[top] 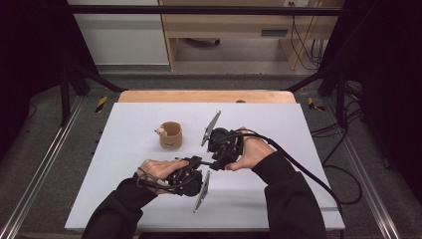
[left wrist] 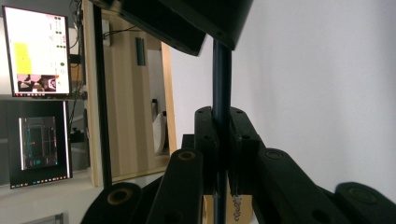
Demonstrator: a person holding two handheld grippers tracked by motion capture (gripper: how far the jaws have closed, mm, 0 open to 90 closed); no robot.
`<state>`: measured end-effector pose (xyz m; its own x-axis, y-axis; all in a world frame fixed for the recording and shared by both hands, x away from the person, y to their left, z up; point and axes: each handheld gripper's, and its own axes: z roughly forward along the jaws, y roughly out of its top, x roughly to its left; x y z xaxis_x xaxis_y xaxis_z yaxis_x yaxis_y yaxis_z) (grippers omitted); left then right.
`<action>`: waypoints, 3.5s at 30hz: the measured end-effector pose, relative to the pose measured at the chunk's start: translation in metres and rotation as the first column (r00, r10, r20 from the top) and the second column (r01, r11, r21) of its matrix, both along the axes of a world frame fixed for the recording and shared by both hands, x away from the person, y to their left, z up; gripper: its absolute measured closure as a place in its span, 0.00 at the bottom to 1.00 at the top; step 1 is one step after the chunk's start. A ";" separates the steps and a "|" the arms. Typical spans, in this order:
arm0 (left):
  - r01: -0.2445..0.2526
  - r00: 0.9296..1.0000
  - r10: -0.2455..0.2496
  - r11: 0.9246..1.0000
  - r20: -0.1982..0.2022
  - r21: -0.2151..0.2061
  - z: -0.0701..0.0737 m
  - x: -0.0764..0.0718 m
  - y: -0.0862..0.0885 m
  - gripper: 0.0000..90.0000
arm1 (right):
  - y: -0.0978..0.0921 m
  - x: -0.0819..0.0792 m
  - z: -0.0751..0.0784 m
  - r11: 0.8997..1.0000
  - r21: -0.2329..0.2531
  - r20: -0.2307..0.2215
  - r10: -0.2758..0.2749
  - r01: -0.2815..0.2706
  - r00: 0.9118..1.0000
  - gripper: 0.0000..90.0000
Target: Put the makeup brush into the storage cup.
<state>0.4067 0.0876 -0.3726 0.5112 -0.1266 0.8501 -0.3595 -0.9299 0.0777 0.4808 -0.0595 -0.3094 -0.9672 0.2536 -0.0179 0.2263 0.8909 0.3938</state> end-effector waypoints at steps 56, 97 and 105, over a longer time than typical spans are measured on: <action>-0.447 0.894 0.236 0.475 -0.380 -0.758 0.008 0.042 0.091 0.93 | -0.130 -0.036 -0.068 0.661 0.672 0.245 -0.624 0.333 0.742 0.10; -0.465 0.868 0.292 0.197 -0.402 -0.863 0.002 0.110 0.087 0.93 | -0.140 -0.035 -0.095 0.624 0.690 0.232 -0.670 0.366 0.706 0.10; -0.481 0.859 0.289 0.177 -0.422 -0.859 -0.012 0.129 0.083 0.93 | -0.140 -0.033 -0.098 0.626 0.686 0.231 -0.669 0.369 0.706 0.10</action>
<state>0.5355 0.1709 -0.3843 0.3529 0.9251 0.1400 0.1251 -0.1950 0.9728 0.4475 -0.1997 -0.4071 -0.5784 0.8134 -0.0616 0.2510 0.2494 0.9353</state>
